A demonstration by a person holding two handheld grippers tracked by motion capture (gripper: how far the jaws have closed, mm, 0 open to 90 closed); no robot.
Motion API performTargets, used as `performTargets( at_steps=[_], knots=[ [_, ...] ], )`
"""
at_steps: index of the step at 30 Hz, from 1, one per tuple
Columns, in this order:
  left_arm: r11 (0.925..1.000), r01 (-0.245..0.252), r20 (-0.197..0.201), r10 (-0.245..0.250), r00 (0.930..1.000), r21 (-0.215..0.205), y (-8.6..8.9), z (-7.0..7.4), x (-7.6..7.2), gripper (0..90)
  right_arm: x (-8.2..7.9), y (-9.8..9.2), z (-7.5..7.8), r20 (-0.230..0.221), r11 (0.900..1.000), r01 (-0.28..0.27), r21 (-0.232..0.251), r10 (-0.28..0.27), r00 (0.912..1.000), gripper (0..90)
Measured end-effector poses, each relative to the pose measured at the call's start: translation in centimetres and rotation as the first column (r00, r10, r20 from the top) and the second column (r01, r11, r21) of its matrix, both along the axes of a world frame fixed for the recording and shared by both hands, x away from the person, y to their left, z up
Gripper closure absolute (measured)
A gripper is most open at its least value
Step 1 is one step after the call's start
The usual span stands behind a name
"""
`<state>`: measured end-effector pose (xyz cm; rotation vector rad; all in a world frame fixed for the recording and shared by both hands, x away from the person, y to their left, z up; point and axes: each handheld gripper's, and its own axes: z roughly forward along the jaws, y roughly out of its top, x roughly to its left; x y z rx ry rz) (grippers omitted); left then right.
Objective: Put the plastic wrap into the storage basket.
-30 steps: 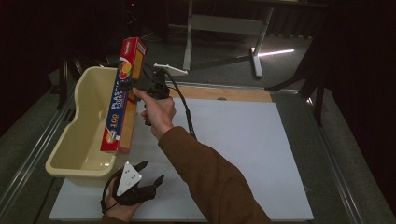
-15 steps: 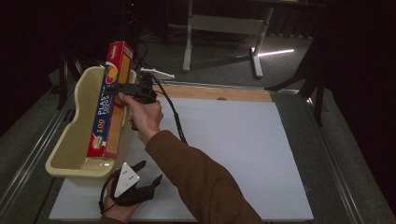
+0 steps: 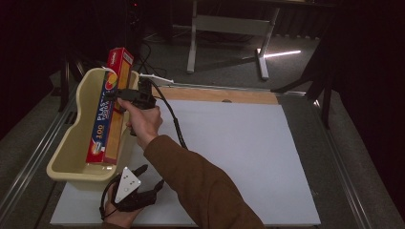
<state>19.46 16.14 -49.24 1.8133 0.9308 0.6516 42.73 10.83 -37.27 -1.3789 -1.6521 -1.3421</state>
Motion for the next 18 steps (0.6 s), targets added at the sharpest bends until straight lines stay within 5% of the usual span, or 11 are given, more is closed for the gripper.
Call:
performTargets(
  at_steps=[18],
  knots=[
    [0.9998,-0.018,0.003,0.018,0.9998,-0.006,0.5,0.0,-0.2,27.4,0.1,1.4,-2.3,-0.06,1.0,0.003,-0.014,-0.004,0.9982,38.9]
  ],
)
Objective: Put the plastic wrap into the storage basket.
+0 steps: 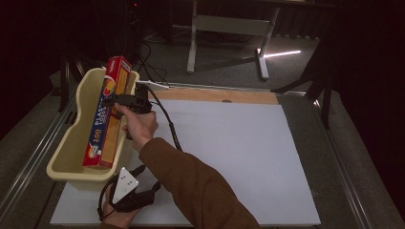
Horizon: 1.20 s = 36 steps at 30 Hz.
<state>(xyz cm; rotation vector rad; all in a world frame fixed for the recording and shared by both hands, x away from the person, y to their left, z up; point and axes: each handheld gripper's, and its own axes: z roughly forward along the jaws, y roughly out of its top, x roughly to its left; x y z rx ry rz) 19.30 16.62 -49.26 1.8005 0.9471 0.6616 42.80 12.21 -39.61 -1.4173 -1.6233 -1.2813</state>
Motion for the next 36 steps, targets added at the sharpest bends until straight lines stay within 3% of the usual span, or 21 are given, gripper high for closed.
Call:
performTargets(
  at_steps=[6,20,36],
  knots=[
    [1.0,-0.003,0.0,0.003,1.0,0.001,0.0,0.0,0.0,27.4,-0.4,0.5,-0.6,-0.021,1.0,-0.021,-0.022,0.02,0.9996,38.8],
    [0.9999,-0.012,0.002,0.012,0.9999,-0.008,0.3,0.0,0.0,27.3,-0.4,0.4,-1.3,-0.073,0.997,-0.016,-0.079,0.01,0.9973,38.4],
    [0.9999,-0.012,0.0,0.012,0.9999,-0.007,0.3,0.0,0.1,27.3,-0.2,0.3,-1.0,-0.067,0.987,-0.033,-0.156,0.023,0.9975,36.0]
  ],
)
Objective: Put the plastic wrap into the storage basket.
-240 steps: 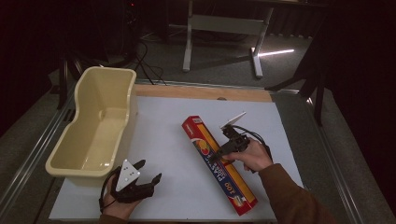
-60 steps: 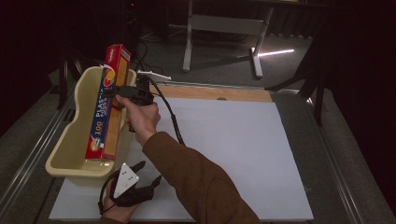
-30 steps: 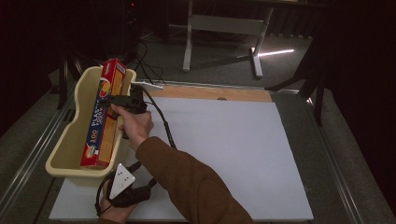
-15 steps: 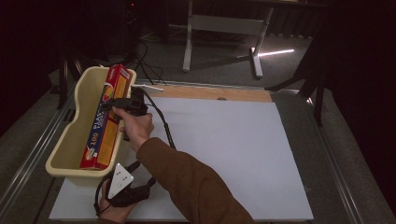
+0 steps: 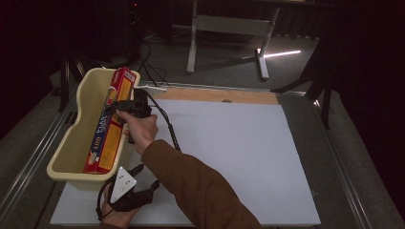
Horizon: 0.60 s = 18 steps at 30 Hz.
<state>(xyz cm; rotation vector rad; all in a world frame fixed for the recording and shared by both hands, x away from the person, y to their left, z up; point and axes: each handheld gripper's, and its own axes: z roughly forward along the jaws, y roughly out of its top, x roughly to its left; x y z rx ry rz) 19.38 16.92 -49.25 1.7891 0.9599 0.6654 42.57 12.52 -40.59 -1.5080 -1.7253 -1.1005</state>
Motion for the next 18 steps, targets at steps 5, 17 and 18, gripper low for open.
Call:
performTargets(
  at_steps=[5,17,18],
  knots=[
    [1.0,0.001,0.0,-0.001,1.0,0.003,-0.1,0.0,0.0,27.3,0.3,-0.3,0.2,0.018,0.999,-0.03,-0.029,0.03,0.9994,34.7],
    [0.9999,0.001,-0.004,-0.001,1.0,0.016,-0.3,-0.1,0.1,27.3,0.0,-2.7,3.1,0.14,0.988,-0.099,-0.118,0.115,0.9834,37.6],
    [0.9999,0.001,-0.004,-0.001,1.0,0.016,-0.3,-0.1,0.1,27.3,0.0,-2.8,3.2,0.161,0.985,-0.111,-0.129,0.131,0.9782,38.3]
  ],
)
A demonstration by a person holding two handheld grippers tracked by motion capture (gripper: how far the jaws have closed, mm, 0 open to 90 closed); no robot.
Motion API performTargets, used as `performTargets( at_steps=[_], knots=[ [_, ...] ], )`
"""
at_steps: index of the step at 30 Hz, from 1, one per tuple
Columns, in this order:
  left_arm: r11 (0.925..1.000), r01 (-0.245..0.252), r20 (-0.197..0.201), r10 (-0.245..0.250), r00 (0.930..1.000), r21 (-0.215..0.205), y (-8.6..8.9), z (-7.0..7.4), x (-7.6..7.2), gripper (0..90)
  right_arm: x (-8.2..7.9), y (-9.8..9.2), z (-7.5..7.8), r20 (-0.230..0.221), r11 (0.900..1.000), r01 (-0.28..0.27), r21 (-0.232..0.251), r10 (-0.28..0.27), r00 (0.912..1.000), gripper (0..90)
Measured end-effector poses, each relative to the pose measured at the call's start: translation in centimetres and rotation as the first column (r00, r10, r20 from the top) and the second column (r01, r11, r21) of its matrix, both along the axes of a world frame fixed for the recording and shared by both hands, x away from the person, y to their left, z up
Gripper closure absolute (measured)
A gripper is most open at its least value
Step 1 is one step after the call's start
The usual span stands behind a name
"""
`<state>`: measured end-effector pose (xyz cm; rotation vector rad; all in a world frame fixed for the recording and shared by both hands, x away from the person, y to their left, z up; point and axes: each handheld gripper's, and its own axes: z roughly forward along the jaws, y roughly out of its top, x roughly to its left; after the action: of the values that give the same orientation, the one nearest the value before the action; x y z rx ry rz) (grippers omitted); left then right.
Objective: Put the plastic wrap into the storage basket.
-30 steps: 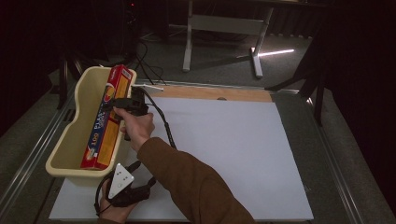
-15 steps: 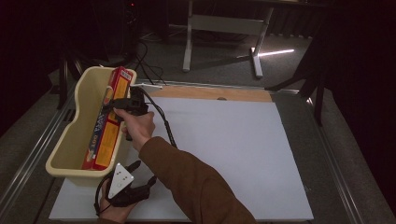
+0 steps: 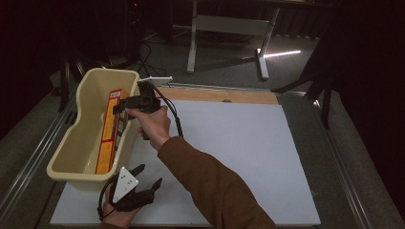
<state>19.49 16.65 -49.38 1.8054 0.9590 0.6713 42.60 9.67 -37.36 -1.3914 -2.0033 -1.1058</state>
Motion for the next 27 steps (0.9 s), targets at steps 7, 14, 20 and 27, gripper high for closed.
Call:
performTargets(
  at_steps=[7,14,20,27],
  knots=[
    [1.0,-0.001,0.001,0.001,1.0,0.004,-0.1,0.0,0.0,27.4,-0.4,-1.5,0.6,0.115,0.996,-0.071,-0.061,0.078,0.9903,40.7],
    [0.9999,-0.004,0.002,0.004,1.0,0.013,-0.2,-0.1,0.0,27.3,-0.9,-3.5,0.0,0.24,0.975,-0.145,-0.17,0.184,0.9532,41.4],
    [0.9999,-0.006,0.003,0.006,1.0,0.013,-0.2,0.0,0.1,27.4,-1.6,-6.5,-0.6,0.332,0.961,-0.161,-0.226,0.231,0.9147,42.3],
    [0.9997,0.0,0.003,0.0,1.0,0.025,-0.5,0.0,0.1,27.3,-2.6,-10.3,-1.2,0.43,0.951,-0.133,-0.28,0.248,0.8684,42.0]
  ],
)
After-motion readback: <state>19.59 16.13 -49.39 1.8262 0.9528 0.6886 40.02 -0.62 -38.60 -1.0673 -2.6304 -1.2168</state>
